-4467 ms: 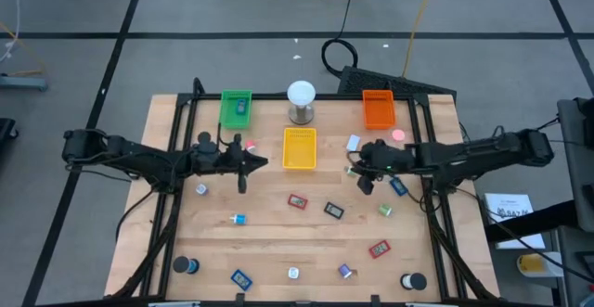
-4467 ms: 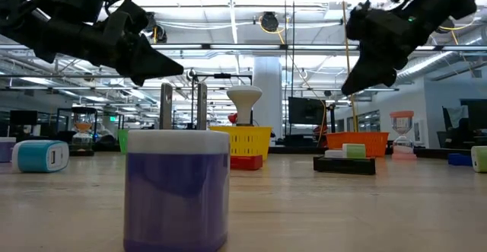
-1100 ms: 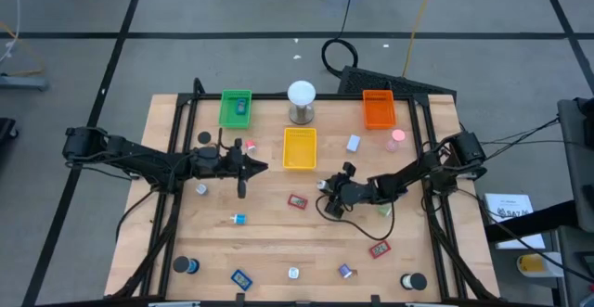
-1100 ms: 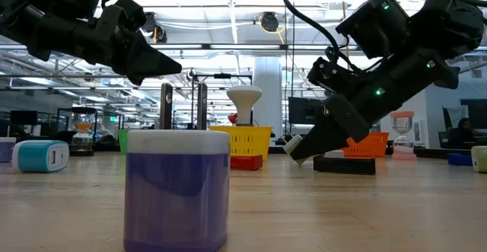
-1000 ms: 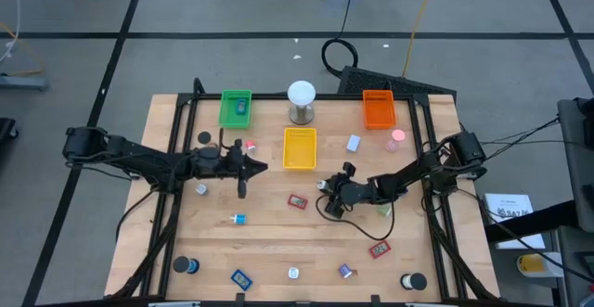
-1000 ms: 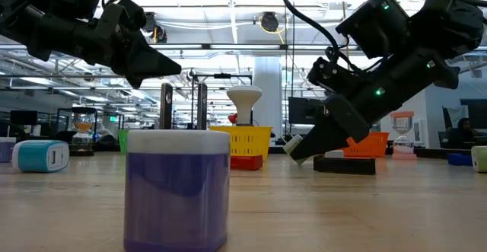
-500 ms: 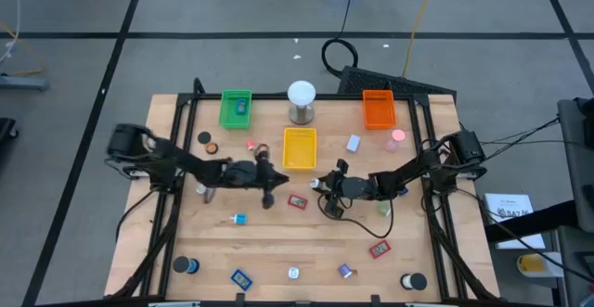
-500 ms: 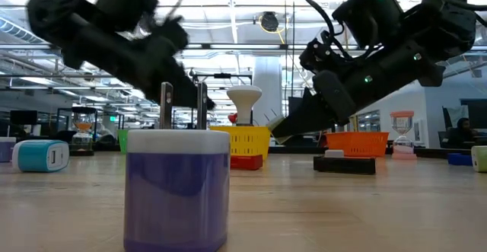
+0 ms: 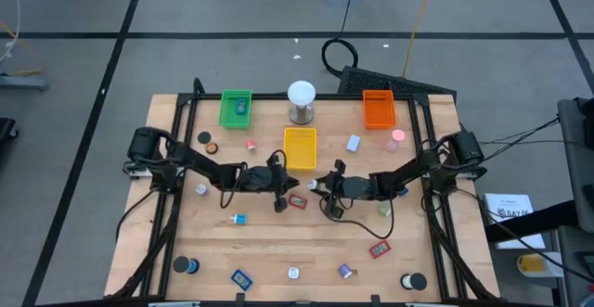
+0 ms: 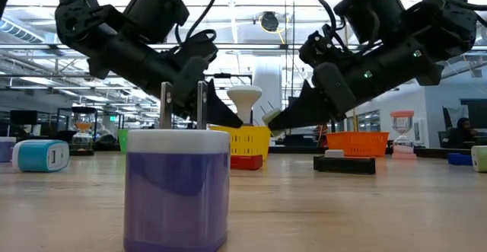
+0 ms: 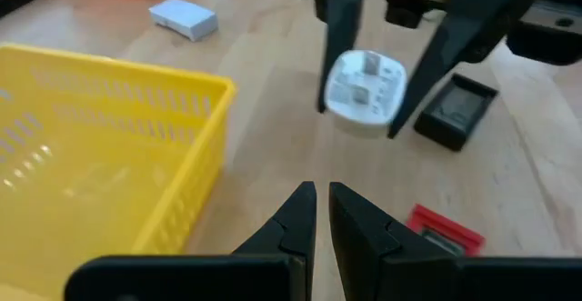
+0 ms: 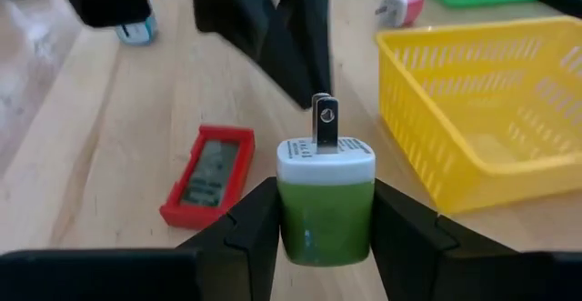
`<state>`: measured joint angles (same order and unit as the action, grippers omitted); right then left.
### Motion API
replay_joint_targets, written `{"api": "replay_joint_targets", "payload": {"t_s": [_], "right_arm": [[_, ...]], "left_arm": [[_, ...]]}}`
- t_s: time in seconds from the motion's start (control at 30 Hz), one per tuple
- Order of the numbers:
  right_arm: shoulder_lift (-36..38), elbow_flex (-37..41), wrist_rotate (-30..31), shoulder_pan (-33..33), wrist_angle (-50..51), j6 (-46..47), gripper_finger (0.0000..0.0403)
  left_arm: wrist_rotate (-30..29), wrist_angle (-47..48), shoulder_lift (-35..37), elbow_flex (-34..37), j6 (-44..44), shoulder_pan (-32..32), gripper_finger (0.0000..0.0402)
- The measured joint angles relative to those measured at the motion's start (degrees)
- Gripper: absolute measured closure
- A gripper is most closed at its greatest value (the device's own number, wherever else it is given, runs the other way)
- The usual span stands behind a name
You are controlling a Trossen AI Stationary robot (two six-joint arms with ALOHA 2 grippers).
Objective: Pick & Place Office items
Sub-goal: Put the top green charger adapter into the yellow bin
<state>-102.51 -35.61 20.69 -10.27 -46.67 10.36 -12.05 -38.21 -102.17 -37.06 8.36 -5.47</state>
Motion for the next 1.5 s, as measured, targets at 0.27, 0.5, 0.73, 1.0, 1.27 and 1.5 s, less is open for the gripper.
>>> {"api": "replay_joint_targets", "payload": {"t_s": [0.27, 0.5, 0.73, 1.0, 1.27, 1.5], "right_arm": [[-7.8, -0.6, -3.1, 1.2, -8.4, -0.6, 0.027], [-9.0, -1.7, -4.5, 2.0, -8.6, 0.0, 0.0262], [-9.0, -1.7, -4.5, 2.0, -8.3, 0.1, 0.0261], [-9.0, -1.7, -6.0, 2.0, -7.7, 0.4, 0.0259], [-9.0, -1.7, -5.9, 2.0, -7.4, 0.9, 0.0257], [-9.0, -1.7, -5.9, 2.0, -7.2, 0.9, 0.0248]], "left_arm": [[-0.5, 0.8, 0.0, 0.0, 1.2, -1.6, 0.0364], [-1.6, 1.1, 0.0, 0.0, 2.0, -1.9, 0.0364], [-2.1, 0.3, -2.7, -1.0, 2.3, -1.8, 0.0364], [-3.2, 0.6, -4.8, -3.8, 1.2, -1.8, 0.0364], [-3.5, 0.5, -4.8, -3.8, 1.1, -1.8, 0.0364], [-3.5, 0.3, -4.8, -3.8, 1.0, -1.8, 0.0364]]}}
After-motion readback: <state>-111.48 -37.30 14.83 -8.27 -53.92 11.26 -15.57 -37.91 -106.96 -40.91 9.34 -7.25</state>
